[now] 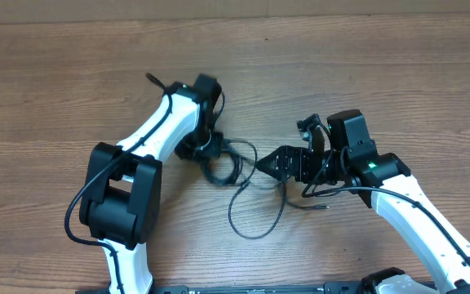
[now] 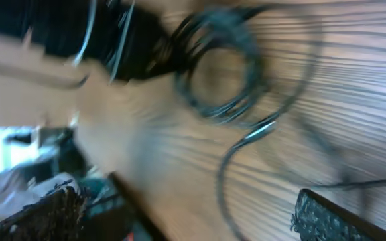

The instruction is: Untangle cables

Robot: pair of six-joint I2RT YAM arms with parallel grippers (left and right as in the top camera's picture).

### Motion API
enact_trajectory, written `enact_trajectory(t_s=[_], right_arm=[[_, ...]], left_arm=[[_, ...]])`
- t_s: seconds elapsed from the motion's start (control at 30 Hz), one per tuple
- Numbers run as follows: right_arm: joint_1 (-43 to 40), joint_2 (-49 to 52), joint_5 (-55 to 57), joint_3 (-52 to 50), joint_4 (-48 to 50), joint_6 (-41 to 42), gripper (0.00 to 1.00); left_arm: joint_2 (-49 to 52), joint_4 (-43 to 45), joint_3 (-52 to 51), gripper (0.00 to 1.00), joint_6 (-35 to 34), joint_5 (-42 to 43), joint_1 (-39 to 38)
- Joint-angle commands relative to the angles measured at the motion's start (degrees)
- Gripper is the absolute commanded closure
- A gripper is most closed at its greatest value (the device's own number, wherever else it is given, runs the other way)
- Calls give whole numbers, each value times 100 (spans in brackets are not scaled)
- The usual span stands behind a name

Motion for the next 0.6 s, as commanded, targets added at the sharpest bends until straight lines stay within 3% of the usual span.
enact_trajectory(t_s=[0.0,0.13,0.37,0.57], right_arm=[[4,17,-800,-15,85,-785,0],[2,17,-522,-15,216,-1464,0],[4,17,-251,-15,1117,-1434,0],[31,17,24,-15,1449,-1486,0]], left_arm=[[-409,-9,501,95,-17,535,4],[-879,-68,632,96,494,763,4],[-1674,-459,632,96,651,833,4],[-2238,-671,632,96,1346,1432,-2]])
